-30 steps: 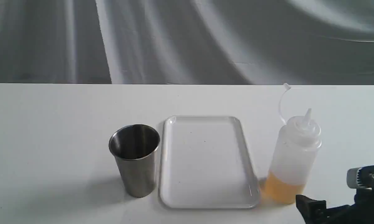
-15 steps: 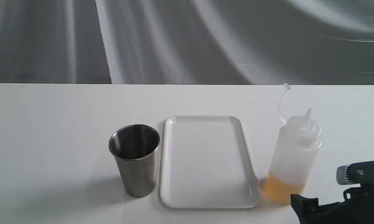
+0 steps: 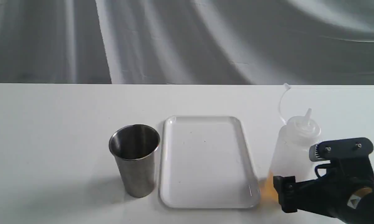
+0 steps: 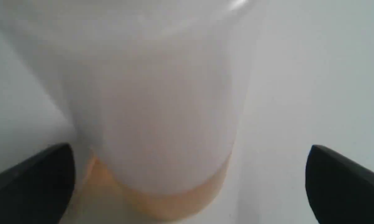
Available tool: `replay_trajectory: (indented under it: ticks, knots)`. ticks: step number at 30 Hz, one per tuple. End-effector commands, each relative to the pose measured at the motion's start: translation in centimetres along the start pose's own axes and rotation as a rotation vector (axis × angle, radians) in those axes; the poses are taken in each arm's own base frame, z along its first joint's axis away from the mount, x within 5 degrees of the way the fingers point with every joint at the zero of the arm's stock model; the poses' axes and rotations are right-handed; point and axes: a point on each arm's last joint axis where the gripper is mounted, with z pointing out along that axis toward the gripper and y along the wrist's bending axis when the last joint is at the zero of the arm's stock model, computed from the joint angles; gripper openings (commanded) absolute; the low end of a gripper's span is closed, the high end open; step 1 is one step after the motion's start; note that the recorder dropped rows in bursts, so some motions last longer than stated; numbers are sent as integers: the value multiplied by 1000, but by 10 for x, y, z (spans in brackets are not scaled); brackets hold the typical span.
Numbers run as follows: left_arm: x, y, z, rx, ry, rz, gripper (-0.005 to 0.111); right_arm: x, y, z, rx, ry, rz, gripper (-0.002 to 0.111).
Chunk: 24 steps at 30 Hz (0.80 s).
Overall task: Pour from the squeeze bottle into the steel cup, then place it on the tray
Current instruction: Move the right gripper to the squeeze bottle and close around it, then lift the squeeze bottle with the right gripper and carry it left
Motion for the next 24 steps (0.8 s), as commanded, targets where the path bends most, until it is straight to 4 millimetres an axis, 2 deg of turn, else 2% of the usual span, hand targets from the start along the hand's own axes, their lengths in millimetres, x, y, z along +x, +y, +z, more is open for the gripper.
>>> replay_trajectory:
  ticks: [1,8,16,20,24]
  knots:
    - [1,0,0,-2,-6,-6,0,-8,3,7,-9,-21,-11,105]
    - [1,0,0,-1,-6,-9,0,-13,5,21,-11,-9,-11,105]
    - [1,0,0,-1,-6,-9,0,-13,5,25,-8,-6,-8,99]
    - [1,0,0,-2,-6,-5,0,-13,5,25,-8,-6,-8,86]
    - [1,0,0,-2,-6,-5,0,-13,5,25,-8,-6,-8,61]
